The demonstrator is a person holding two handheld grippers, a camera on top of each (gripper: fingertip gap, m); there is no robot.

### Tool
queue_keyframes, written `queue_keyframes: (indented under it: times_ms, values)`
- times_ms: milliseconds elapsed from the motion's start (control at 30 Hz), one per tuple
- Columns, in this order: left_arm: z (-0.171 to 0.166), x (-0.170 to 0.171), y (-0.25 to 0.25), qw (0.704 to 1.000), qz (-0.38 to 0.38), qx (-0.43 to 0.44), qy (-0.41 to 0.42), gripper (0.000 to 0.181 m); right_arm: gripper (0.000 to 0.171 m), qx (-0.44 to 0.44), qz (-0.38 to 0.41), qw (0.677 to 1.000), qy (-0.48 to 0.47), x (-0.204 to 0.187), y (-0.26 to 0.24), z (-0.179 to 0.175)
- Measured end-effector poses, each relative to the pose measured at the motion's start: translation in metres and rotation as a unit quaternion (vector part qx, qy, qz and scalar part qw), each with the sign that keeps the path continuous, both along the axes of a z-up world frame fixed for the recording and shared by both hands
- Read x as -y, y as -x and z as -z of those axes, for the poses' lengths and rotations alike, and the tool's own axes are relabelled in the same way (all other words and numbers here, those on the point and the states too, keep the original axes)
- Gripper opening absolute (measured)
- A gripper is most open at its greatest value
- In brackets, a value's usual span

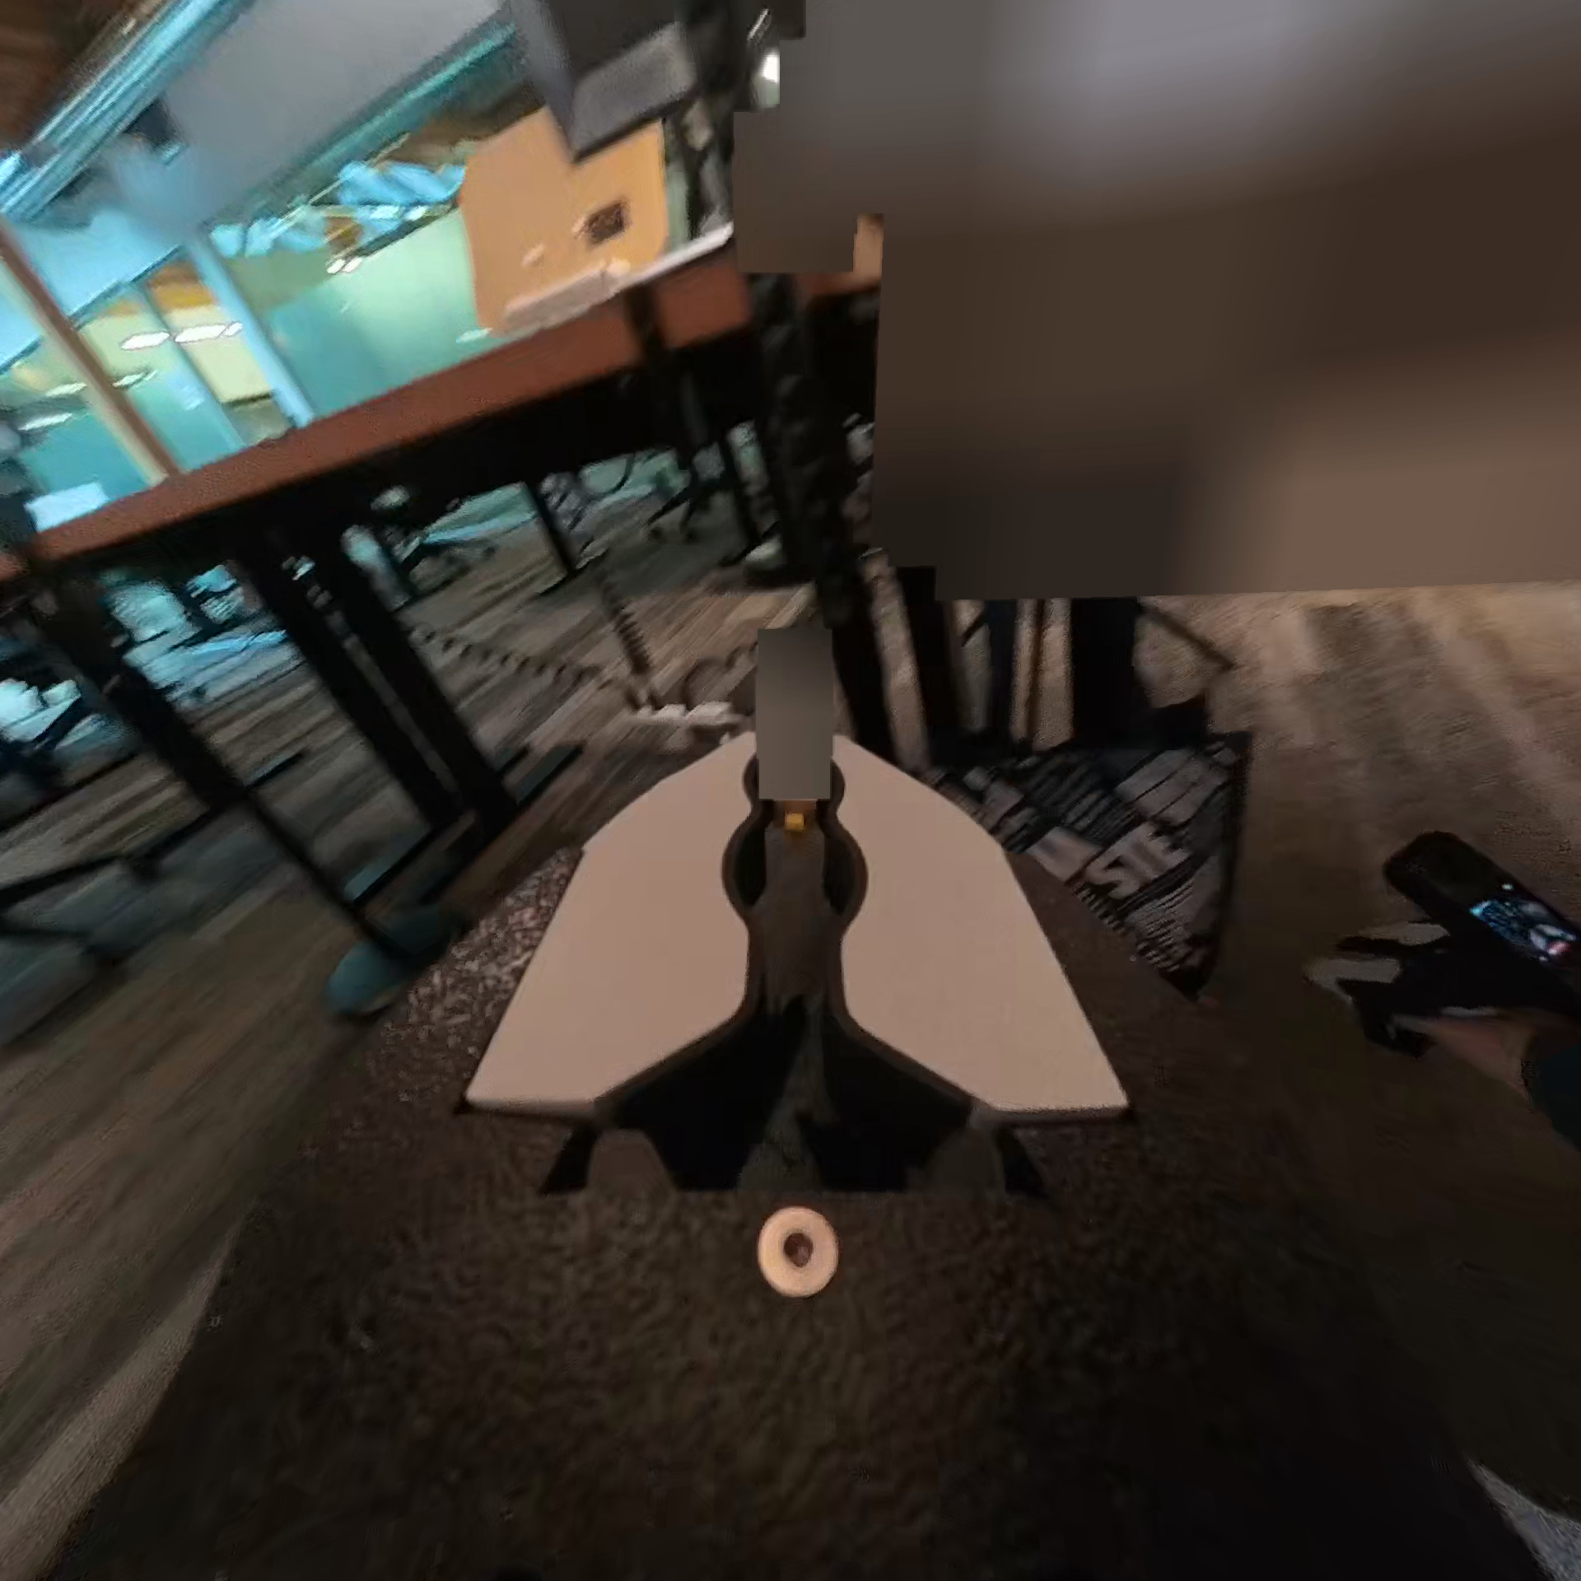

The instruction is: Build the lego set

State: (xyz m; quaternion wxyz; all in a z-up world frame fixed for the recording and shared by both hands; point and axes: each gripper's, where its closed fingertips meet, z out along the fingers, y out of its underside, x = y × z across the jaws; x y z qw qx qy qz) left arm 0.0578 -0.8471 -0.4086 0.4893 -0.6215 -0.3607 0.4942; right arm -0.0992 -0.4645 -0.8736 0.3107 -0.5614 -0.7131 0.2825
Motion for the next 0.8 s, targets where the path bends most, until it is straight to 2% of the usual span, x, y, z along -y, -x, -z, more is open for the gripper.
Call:
queue_keyframes:
  times_ms: [133, 267, 400, 667, 800]
  values:
    - [0.035, 0.041, -0.018, 0.994, -0.079, 0.071, 0.020, 0.008, 0.029, 0.011, 0.039, 0.999, -0.001, -0.001, 0.056, 0.077]
    - [0.065, 0.069, -0.035, 0.980, -0.115, 0.153, 0.056, 0.008, 0.029, -0.003, 0.068, 0.998, 0.013, -0.006, 0.082, 0.124]
    - [0.082, 0.082, -0.016, 0.975, -0.114, 0.185, 0.038, 0.008, 0.030, -0.010, 0.058, 0.998, 0.013, -0.003, 0.090, 0.152]
    - [0.110, 0.067, 0.001, 0.970, -0.080, 0.223, 0.052, 0.008, 0.027, 0.002, 0.060, 0.998, -0.009, -0.003, 0.099, 0.181]
    - [0.115, 0.073, -0.002, 0.968, -0.084, 0.234, 0.040, 0.008, 0.006, 0.018, 0.057, 0.998, -0.017, 0.002, 0.099, 0.182]
